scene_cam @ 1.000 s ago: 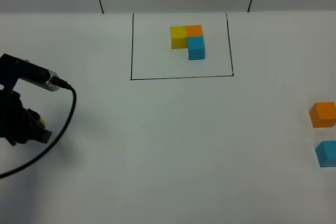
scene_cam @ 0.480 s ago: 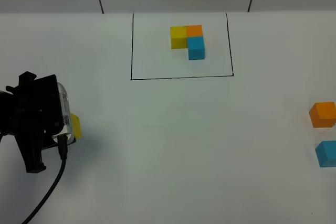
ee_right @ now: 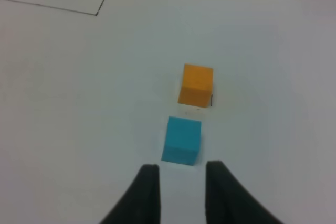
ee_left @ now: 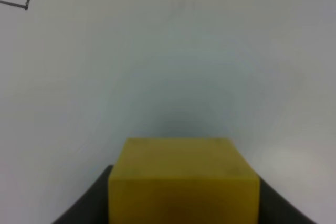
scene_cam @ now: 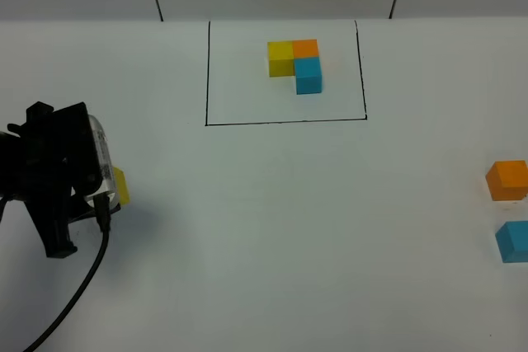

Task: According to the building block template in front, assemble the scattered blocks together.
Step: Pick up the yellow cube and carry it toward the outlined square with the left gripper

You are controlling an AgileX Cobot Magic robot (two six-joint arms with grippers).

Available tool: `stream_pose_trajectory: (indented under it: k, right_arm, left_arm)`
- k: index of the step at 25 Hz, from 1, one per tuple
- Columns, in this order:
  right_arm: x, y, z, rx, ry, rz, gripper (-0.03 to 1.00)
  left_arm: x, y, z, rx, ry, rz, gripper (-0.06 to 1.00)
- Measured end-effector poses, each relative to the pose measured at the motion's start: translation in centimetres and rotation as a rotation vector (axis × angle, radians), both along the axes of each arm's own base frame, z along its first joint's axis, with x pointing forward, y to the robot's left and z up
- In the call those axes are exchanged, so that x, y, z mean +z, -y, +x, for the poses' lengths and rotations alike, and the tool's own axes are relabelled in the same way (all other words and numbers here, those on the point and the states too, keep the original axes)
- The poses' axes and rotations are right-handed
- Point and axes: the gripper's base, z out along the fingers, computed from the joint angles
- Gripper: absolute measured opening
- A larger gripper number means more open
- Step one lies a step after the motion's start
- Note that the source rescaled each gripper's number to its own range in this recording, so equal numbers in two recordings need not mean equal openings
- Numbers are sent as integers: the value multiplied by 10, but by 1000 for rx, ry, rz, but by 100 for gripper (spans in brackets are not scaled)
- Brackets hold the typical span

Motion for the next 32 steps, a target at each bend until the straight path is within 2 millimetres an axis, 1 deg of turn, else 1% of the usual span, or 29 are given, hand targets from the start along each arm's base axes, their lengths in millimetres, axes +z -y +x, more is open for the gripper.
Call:
stream_pose_trajectory:
  k: [3, 7, 16, 20, 25, 28, 32]
  right_arm:
    - [0, 0, 0, 0, 0, 0, 24]
    - [0, 0, 0, 0, 0, 0, 24]
    - [0, 0, 0, 0, 0, 0, 24]
    - [0, 0, 0, 0, 0, 0, 24]
    - [0, 0, 0, 0, 0, 0, 24]
    - [0, 0, 0, 0, 0, 0, 24]
    - [0, 0, 0, 0, 0, 0, 24]
  left_arm:
    - [2, 10, 11, -16, -2, -10, 56]
    - [-1, 29, 25, -48, -19, -20, 56]
    - [-22, 76, 49, -161, -69, -15, 56]
    - [-30, 93, 58, -207, -76, -3, 56]
    - [-40, 102, 63, -240, -92, 18, 56]
    - [-48, 105, 63, -255, -110, 39, 56]
    - [-49, 108, 67, -280, -114, 73, 56]
